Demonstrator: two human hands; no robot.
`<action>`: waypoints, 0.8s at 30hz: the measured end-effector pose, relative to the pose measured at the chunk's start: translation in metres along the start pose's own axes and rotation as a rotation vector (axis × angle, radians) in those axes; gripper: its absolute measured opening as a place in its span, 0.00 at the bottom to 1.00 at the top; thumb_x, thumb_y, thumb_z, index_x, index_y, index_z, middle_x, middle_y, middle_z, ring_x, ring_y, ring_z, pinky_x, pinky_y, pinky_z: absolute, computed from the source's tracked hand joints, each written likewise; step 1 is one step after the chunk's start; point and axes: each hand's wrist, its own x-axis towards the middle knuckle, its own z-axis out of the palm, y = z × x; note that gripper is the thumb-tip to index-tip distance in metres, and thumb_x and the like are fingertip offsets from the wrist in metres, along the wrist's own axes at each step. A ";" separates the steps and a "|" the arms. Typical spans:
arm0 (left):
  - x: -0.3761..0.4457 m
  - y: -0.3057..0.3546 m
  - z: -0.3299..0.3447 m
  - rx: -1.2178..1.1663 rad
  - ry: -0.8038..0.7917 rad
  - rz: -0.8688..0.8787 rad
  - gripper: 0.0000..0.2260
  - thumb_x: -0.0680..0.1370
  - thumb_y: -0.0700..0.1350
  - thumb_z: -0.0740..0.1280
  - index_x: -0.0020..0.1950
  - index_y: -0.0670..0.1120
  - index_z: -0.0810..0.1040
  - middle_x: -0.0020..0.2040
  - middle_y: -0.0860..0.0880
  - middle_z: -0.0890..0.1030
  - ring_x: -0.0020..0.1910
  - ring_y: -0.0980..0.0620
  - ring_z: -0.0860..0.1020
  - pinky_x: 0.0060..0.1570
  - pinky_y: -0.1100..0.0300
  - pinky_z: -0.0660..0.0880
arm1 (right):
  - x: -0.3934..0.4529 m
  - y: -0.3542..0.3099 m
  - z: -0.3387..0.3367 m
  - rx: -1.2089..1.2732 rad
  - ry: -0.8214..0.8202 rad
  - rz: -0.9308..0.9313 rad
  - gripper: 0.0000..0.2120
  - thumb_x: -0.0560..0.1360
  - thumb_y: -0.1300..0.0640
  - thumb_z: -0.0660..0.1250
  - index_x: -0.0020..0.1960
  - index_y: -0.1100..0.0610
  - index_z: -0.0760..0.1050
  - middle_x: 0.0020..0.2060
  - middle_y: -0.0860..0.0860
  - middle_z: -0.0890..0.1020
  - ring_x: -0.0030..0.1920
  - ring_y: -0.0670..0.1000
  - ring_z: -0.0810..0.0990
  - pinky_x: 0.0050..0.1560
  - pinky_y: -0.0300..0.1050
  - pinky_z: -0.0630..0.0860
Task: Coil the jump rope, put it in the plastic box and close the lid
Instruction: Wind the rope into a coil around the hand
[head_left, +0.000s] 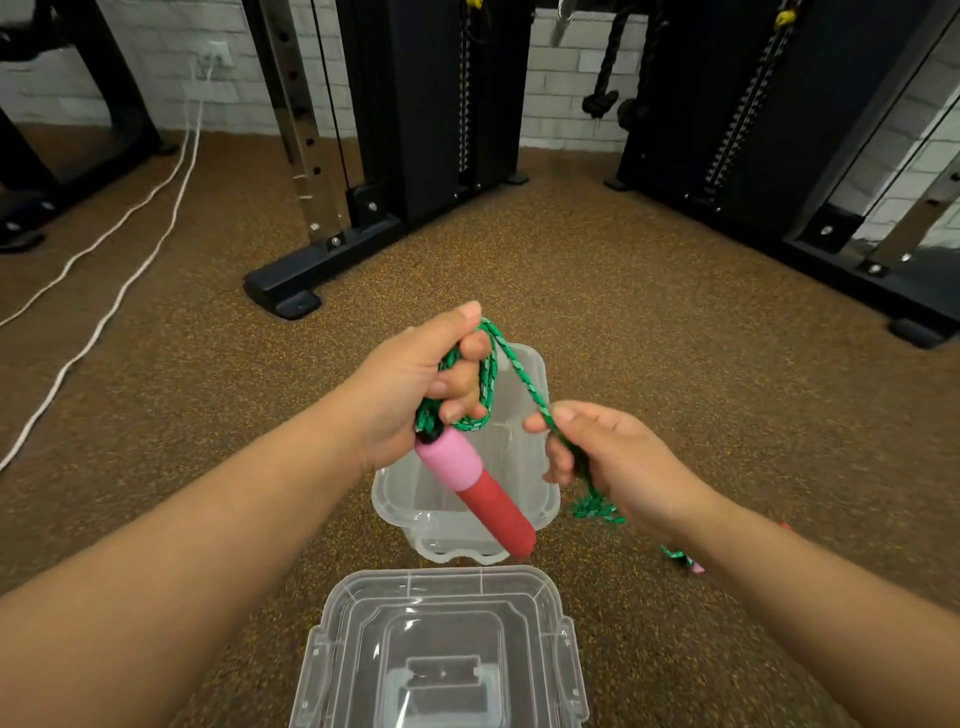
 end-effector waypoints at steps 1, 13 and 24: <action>0.001 0.000 0.001 -0.024 0.029 0.003 0.17 0.80 0.53 0.56 0.32 0.49 0.67 0.18 0.55 0.61 0.19 0.55 0.61 0.33 0.59 0.69 | -0.001 0.006 0.002 -0.118 0.022 -0.005 0.14 0.80 0.53 0.56 0.45 0.53 0.79 0.25 0.46 0.70 0.27 0.45 0.69 0.36 0.38 0.72; 0.004 0.001 0.001 -0.260 0.157 -0.019 0.18 0.80 0.50 0.56 0.61 0.38 0.73 0.42 0.46 0.85 0.32 0.51 0.78 0.40 0.61 0.76 | -0.025 0.018 0.027 -0.978 0.016 -0.347 0.16 0.76 0.39 0.47 0.39 0.45 0.67 0.28 0.38 0.73 0.32 0.40 0.73 0.33 0.37 0.67; -0.012 -0.008 0.017 0.626 -0.020 0.048 0.23 0.81 0.57 0.48 0.43 0.47 0.78 0.39 0.54 0.82 0.41 0.59 0.79 0.45 0.67 0.74 | -0.024 -0.059 0.030 -0.730 0.011 -0.561 0.13 0.78 0.47 0.57 0.40 0.52 0.73 0.31 0.47 0.77 0.32 0.46 0.76 0.33 0.43 0.73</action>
